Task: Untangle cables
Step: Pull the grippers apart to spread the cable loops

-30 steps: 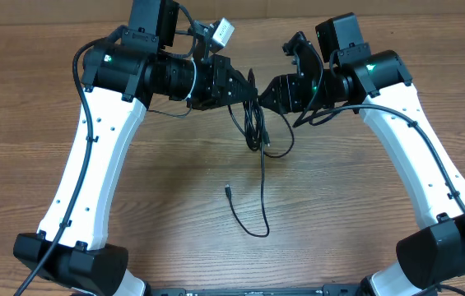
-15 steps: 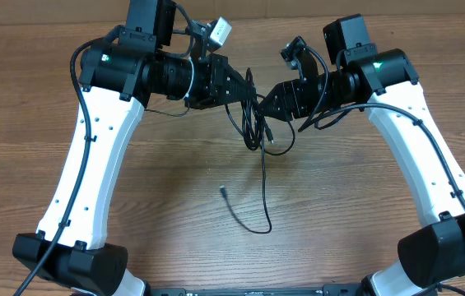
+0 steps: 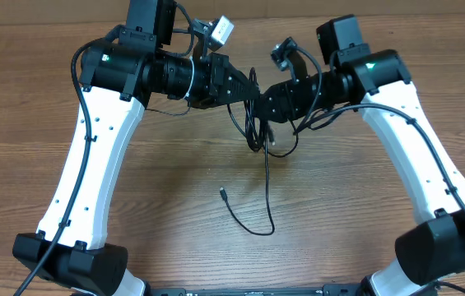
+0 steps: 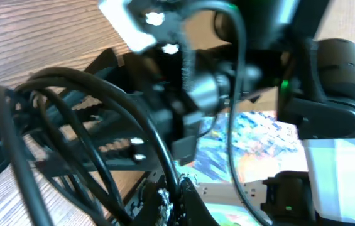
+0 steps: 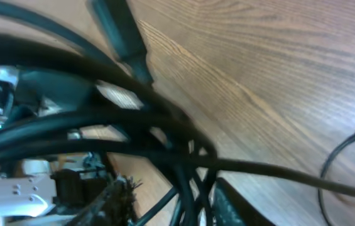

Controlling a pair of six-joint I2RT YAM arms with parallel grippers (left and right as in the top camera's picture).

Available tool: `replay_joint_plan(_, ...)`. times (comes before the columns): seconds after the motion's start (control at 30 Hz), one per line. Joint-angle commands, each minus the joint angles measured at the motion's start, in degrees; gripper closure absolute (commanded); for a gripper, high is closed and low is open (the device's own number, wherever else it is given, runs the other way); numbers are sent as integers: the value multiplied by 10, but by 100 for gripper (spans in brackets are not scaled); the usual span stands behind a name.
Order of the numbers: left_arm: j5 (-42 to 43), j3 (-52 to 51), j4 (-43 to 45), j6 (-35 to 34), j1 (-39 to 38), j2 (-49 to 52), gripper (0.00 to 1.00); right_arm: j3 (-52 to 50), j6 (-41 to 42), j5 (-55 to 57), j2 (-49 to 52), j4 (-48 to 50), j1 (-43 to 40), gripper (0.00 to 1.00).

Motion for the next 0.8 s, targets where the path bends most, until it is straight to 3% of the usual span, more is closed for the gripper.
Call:
replay_joint_plan(0.0,29,17,4,10,3,-18,96,0,-4,-12,10,5,2,67)
replay_joint_plan(0.23,-57,17,-16,16,4,-18,96,0,1,-12,6,-11,-31,96)
replay_joint_plan(0.43,-238,17,-53,16,5,-18,96,0,0,-14,-25,-50,-61,96)
replay_joint_plan(0.77,-403,16,-63,-6,9,-17,96,0,-2,-42,-127,-84,-65,96)
